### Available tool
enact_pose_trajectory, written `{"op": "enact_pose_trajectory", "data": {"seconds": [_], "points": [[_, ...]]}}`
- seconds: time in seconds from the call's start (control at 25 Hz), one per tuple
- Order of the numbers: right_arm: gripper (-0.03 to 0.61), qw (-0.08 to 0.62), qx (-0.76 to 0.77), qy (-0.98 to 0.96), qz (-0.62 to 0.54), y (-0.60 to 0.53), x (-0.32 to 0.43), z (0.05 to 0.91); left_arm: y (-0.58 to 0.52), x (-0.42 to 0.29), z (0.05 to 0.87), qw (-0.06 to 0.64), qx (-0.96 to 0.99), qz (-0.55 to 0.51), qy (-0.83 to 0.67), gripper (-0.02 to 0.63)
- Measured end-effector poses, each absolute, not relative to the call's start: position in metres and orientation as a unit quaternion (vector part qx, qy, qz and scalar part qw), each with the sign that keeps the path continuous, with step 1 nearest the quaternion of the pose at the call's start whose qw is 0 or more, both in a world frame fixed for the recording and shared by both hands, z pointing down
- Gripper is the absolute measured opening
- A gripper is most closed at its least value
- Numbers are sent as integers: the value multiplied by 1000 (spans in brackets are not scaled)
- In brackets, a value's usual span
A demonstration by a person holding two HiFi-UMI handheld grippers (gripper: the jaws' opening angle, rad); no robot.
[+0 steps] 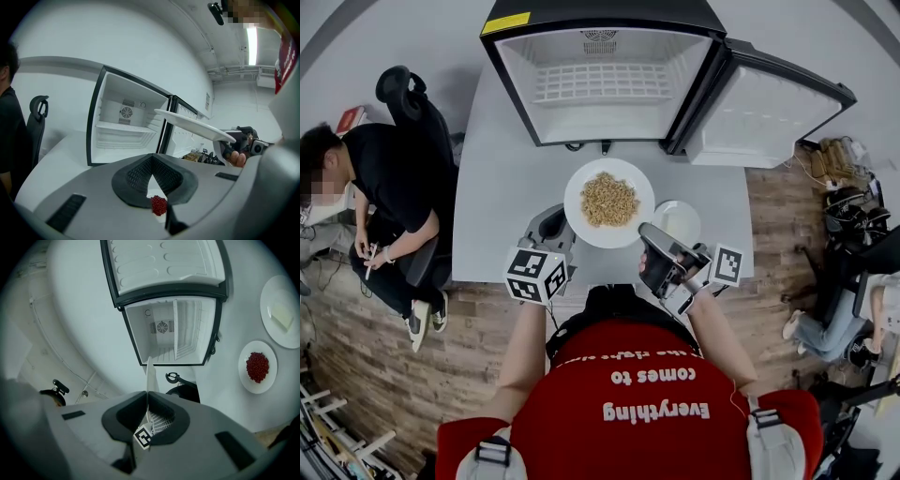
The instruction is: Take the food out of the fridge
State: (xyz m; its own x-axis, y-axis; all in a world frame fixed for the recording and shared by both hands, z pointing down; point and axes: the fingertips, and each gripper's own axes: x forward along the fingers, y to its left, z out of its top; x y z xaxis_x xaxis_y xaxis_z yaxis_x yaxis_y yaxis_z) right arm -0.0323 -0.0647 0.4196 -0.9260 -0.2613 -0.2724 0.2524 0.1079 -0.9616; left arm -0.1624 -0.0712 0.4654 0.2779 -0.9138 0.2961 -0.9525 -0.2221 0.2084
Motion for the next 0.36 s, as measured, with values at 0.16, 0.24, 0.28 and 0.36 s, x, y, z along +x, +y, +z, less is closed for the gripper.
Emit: {"op": "enact_pose_trajectory", "data": {"seconds": [0.16, 0.24, 0.28, 0.36], "points": [[20, 192, 5, 724, -662, -65, -35, 413, -72, -165, 467, 177, 778, 56, -600, -2], [20, 191, 11, 727, -660, -65, -38, 411, -73, -167, 467, 177, 777, 56, -602, -2], [20, 190, 15, 728, -659, -65, -39, 409, -73, -168, 467, 176, 777, 57, -602, -2], [20, 189, 23, 730, -657, -64, -41, 407, -75, -170, 468, 176, 776, 57, -603, -2]]}}
